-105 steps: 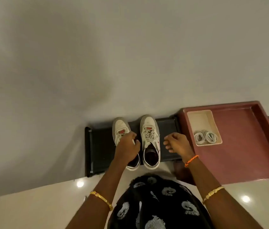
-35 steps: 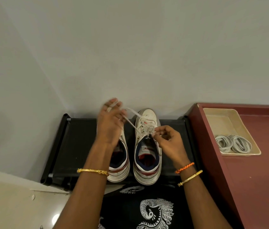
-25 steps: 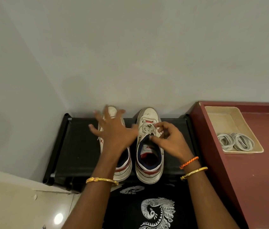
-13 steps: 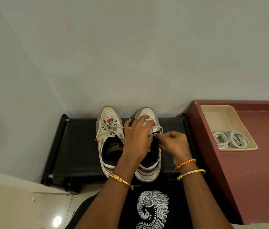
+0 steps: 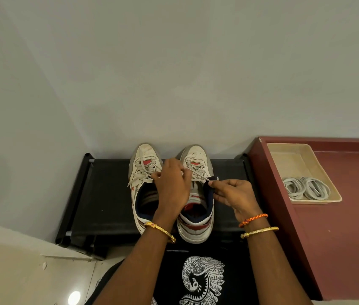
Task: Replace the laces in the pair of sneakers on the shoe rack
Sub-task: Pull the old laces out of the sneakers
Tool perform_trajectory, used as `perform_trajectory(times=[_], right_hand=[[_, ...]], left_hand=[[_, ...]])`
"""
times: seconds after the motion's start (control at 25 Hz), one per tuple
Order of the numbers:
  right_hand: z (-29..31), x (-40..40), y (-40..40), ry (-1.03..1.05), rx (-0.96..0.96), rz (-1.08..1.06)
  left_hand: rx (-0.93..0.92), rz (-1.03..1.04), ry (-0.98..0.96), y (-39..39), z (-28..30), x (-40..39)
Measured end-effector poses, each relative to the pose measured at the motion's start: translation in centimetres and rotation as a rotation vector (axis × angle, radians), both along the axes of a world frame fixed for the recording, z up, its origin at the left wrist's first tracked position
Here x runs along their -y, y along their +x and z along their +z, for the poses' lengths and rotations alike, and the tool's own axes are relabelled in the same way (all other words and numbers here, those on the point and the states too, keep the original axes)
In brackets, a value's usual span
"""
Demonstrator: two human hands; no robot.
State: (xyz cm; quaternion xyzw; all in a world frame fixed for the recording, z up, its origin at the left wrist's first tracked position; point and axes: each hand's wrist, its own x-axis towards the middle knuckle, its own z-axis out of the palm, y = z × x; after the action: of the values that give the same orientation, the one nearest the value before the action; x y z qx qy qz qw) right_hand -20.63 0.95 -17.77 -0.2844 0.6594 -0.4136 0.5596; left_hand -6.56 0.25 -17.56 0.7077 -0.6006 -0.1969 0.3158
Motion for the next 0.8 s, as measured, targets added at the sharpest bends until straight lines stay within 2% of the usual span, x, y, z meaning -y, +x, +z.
perform_trajectory(times=[0.08, 0.16, 0.24, 0.36, 0.4, 0.48, 0.56, 0.68, 0.8], right_hand=[[0.0, 0.0, -0.1, 0.01, 0.02, -0.005], [-0.1, 0.1, -0.2, 0.018, 0.037, 0.004], [-0.1, 0.1, -0.4, 0.021, 0.065, 0.032], [0.1, 0.2, -0.7, 0.021, 0.063, 0.082], [0.1, 0.3, -0.6, 0.021, 0.057, 0.089], [0.1, 0.3, -0.6, 0.02, 0.047, 0.094], [0.2, 0.4, -0.7, 0.026, 0.051, 0.099], [0.4, 0.4, -0.7, 0.044, 0.066, 0.113], [0.4, 0.5, -0.6, 0.051, 0.057, 0.127]], left_hand=[[-0.152, 0.069, 0.044, 0.2, 0.0, 0.3], [-0.153, -0.029, 0.041, 0.4, 0.0, 0.2], [-0.041, -0.212, -0.025, 0.7, -0.2, 0.0], [0.309, -0.39, -0.089, 0.4, -0.6, -0.1], [0.359, -0.401, -0.09, 0.1, -0.7, 0.0], [0.344, -0.377, -0.115, -0.3, -0.7, 0.0], [0.248, -0.311, -0.145, -0.2, -0.5, 0.0], [-0.136, -0.107, -0.165, 1.4, 0.5, 0.0], [-0.457, 0.221, -0.15, 3.6, 1.5, -0.2]])
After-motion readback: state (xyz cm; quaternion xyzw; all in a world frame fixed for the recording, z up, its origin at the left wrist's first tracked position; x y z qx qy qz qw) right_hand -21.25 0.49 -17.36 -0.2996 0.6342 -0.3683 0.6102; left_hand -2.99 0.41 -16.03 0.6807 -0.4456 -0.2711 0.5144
